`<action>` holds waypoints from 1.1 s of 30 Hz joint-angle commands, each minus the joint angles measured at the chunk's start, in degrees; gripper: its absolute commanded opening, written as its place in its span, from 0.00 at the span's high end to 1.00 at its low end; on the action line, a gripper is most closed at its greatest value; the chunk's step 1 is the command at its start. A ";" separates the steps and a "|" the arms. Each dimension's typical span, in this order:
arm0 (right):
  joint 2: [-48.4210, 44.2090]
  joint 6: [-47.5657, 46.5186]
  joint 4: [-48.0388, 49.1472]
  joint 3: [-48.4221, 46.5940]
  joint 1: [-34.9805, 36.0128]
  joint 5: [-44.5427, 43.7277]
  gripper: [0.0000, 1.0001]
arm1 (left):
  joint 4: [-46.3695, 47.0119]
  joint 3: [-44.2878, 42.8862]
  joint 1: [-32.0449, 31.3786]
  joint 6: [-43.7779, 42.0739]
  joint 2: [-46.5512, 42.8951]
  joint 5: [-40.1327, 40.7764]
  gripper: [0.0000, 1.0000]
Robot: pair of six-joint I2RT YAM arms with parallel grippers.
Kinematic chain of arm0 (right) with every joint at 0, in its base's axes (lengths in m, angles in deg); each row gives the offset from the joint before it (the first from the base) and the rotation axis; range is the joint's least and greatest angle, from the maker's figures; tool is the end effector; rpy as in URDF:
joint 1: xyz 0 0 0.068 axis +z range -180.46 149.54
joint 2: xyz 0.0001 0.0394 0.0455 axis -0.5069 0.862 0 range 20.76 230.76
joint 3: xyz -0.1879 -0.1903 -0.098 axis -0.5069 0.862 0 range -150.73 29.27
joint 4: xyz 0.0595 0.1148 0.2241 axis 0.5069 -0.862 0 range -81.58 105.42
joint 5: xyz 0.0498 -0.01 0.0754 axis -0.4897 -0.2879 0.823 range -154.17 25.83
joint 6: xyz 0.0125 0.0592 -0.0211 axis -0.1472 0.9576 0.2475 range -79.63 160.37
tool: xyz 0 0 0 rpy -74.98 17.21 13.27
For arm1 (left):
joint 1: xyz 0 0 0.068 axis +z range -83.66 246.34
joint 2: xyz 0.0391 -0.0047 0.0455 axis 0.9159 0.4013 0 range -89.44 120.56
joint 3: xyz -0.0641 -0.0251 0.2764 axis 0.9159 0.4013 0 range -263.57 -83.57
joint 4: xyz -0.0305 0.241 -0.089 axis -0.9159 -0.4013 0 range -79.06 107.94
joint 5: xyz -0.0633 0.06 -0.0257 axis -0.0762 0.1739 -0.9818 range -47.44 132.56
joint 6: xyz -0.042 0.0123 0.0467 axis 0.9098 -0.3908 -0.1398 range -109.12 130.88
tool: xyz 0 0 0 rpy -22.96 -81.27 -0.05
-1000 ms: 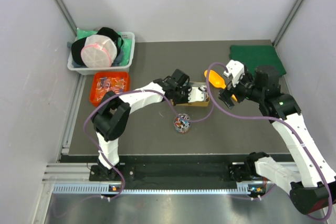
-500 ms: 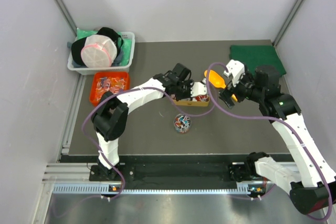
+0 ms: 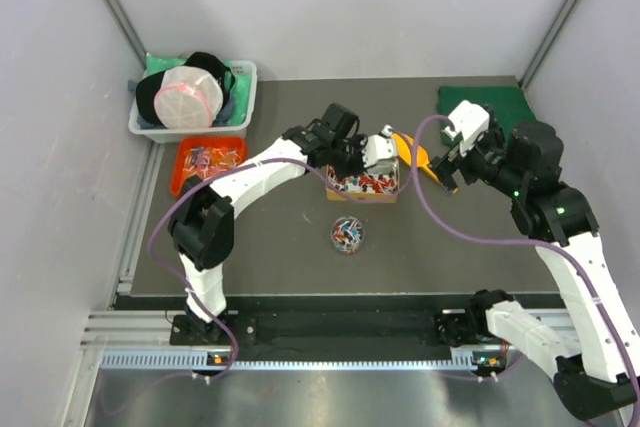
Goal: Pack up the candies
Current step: Pick up the bottle lid at the center of the board.
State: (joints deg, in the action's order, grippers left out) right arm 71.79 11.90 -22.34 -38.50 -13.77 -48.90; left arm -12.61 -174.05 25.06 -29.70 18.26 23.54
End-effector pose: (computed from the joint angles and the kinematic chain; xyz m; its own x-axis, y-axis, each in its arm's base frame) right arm 0.1634 0.0627 0.4119 -0.0577 -0.4974 -0.8656 -0.6142 0.7012 -0.3620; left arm 0.3157 -0.2986 0.2730 0.0903 0.7390 -0.6676 0.9607 0.1121 0.2540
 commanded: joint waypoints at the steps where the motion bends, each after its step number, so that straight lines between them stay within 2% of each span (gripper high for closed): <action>1: -2.42 0.26 1.55 -5.44 -0.34 -0.50 0.01 | -3.02 -6.36 3.21 5.49 -2.50 -8.63 1.00; 4: -3.56 0.26 1.55 -6.32 -0.34 0.81 0.01 | -4.52 -9.09 5.94 9.01 -2.06 -13.30 1.00; 11: -5.58 -0.62 3.91 -1.07 -0.43 6.70 0.01 | -2.42 -14.55 14.81 22.19 -0.91 -34.81 1.00; 15: -5.67 -1.06 6.37 1.67 -0.17 9.51 0.01 | 4.76 -16.05 17.72 33.26 0.23 -44.66 1.00; 18: -4.54 -2.64 8.13 2.64 2.46 8.21 0.01 | 11.10 -15.17 18.69 44.06 1.02 -50.38 1.00; 21: -2.25 -4.13 9.63 2.82 6.68 4.26 0.01 | 29.60 -9.58 18.78 60.48 1.11 -54.00 1.00; 22: -1.03 -4.49 10.15 2.90 7.74 2.33 0.01 | 42.72 -7.89 18.78 71.75 1.20 -55.75 1.00; 24: 0.56 -5.36 11.13 2.29 10.64 0.56 0.01 | 56.15 -4.20 18.78 82.62 1.90 -56.73 0.99; 25: 1.44 -5.80 11.13 1.85 11.86 -1.80 0.01 | 61.86 -3.49 18.78 92.94 3.12 -57.61 0.99; 26: 2.92 -6.24 11.91 1.33 12.83 -3.04 0.01 | 73.93 -3.13 18.78 98.27 4.00 -57.70 0.99; 27: 3.81 -7.21 12.53 1.15 14.58 -4.27 0.01 | 79.71 -2.95 18.78 103.80 5.23 -57.96 0.99; 28: 4.34 -7.65 12.88 0.97 15.38 -6.28 0.01 | 86.72 -3.12 18.78 114.82 7.59 -57.97 0.99; 29: 5.74 -8.18 13.23 0.19 15.91 -7.17 0.01 | 95.76 -3.56 18.78 119.37 8.74 -57.79 0.99; 31: 7.15 -8.80 13.59 -0.87 17.67 -9.45 0.01 | 98.92 -4.36 18.78 124.32 10.42 -57.18 0.98; 33: 8.91 -8.89 14.98 -1.93 18.73 -10.78 0.01 | 94.04 -3.14 18.78 121.19 9.64 -56.04 0.98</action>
State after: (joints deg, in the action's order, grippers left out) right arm 78.54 4.91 -12.52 -35.81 2.56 -54.15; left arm 64.26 -177.85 43.77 76.11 28.41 -31.80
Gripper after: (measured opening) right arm 0.987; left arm 0.186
